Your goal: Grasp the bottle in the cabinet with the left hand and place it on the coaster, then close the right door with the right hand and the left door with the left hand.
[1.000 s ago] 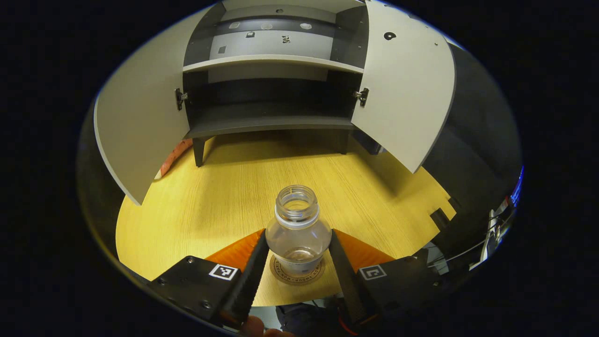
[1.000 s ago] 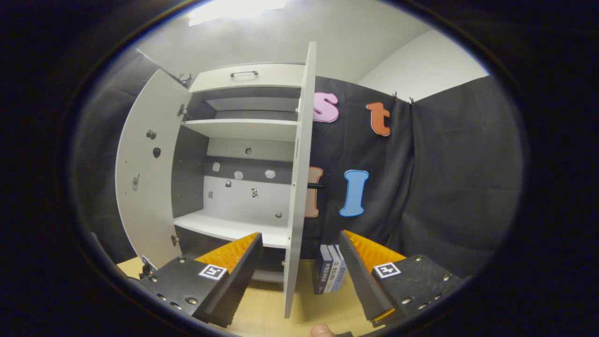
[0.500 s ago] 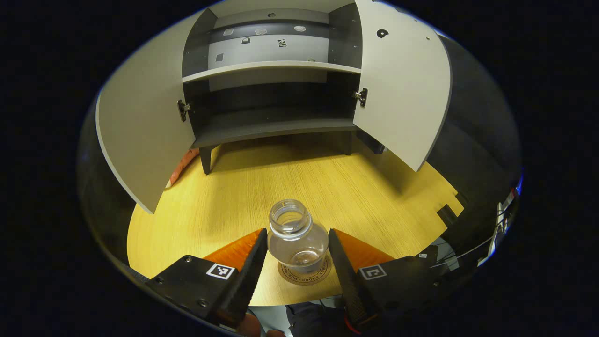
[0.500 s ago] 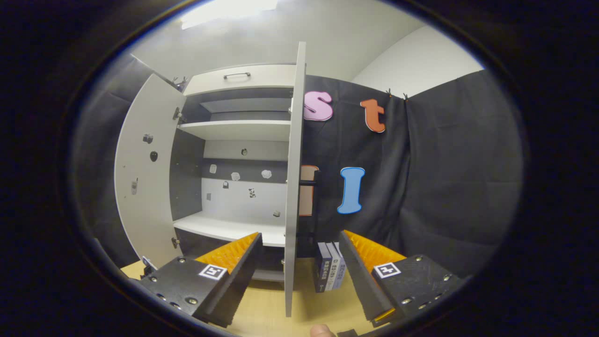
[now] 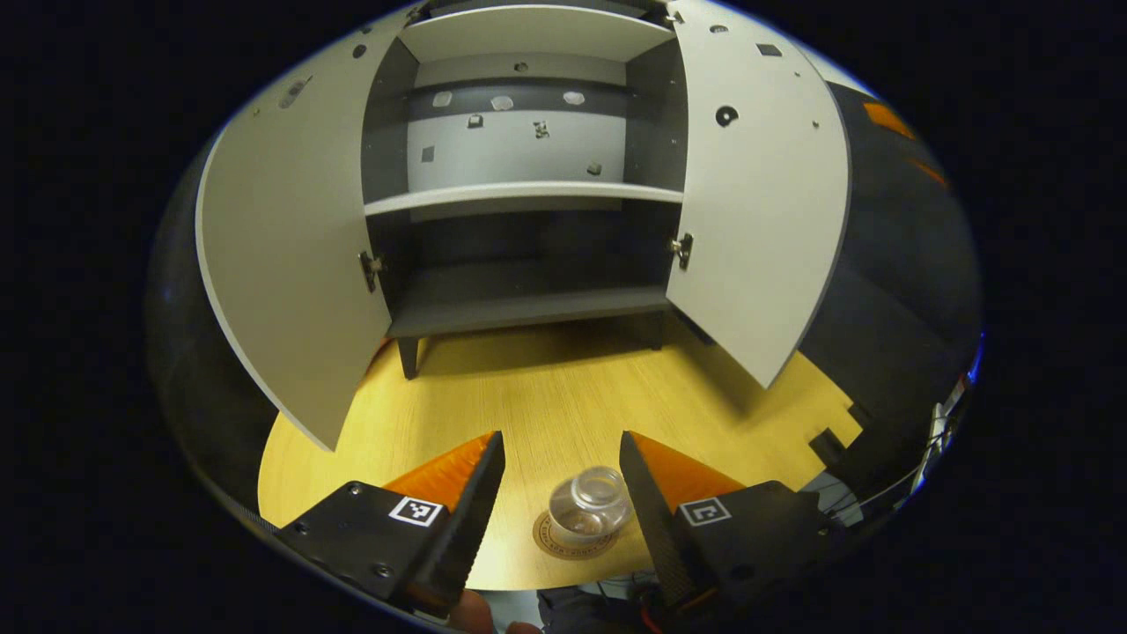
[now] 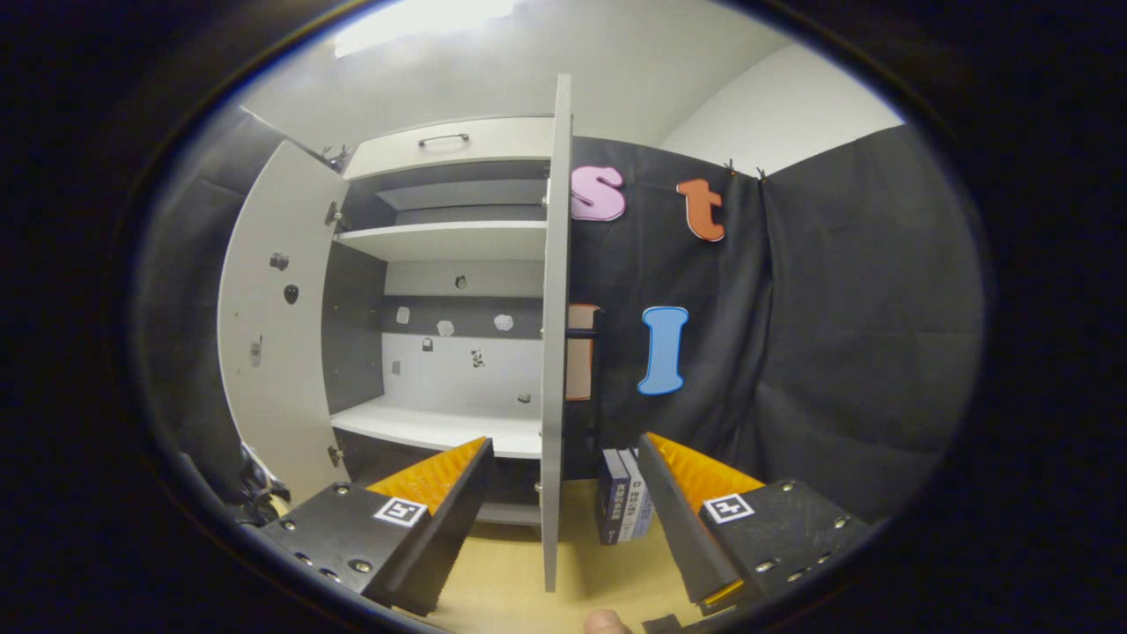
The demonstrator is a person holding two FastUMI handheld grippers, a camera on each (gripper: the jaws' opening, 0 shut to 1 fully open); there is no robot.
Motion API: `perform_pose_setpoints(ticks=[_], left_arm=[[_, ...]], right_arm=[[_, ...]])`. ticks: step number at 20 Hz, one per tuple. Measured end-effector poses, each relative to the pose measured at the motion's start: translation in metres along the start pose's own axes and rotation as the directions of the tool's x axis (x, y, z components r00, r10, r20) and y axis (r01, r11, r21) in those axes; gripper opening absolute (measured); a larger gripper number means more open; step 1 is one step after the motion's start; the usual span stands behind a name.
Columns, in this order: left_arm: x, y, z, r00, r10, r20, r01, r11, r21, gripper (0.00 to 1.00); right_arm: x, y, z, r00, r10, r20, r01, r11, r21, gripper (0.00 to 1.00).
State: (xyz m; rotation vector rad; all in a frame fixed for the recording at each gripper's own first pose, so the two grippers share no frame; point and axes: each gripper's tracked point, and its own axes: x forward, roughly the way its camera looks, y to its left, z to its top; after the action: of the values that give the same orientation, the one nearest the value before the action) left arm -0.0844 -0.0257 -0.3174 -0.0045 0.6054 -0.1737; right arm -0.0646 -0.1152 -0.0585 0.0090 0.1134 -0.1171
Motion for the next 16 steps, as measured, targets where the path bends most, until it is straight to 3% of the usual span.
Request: perform_pose_setpoints(ticks=[4, 5, 7, 8, 10, 16], left_arm=[[-0.016, 0.01, 0.085, 0.984, 0.05, 0.173, -0.044, 0.998, -0.04, 0.8], [-0.023, 0.018, 0.113, 0.966, 0.088, 0.243, -0.081, 0.996, -0.037, 0.8], [-0.042, 0.033, 0.168, 0.911, 0.15, 0.384, -0.154, 0.988, -0.022, 0.97], [-0.051, 0.036, 0.191, 0.887, 0.165, 0.432, -0.177, 0.984, -0.012, 1.0], [-0.065, 0.036, 0.217, 0.861, 0.169, 0.48, -0.191, 0.981, -0.002, 1.0], [-0.1, 0.054, 0.246, 0.83, 0.228, 0.51, -0.212, 0.973, -0.091, 0.99]], right_arm=[[0.0, -0.003, 0.0, 1.0, -0.01, -0.003, 0.01, 1.0, -0.003, 0.98], [0.0, -0.003, 0.0, 1.0, -0.013, -0.001, 0.013, 1.0, -0.004, 0.99], [0.0, -0.005, 0.002, 1.0, -0.02, 0.006, 0.02, 1.0, -0.007, 0.98], [0.001, -0.005, 0.003, 1.0, -0.021, 0.007, 0.022, 1.0, -0.008, 0.99], [0.003, -0.006, 0.003, 1.0, -0.025, 0.01, 0.025, 1.0, -0.01, 0.97], [0.021, -0.028, 0.016, 0.994, -0.095, 0.05, 0.097, 0.994, -0.049, 0.98]])
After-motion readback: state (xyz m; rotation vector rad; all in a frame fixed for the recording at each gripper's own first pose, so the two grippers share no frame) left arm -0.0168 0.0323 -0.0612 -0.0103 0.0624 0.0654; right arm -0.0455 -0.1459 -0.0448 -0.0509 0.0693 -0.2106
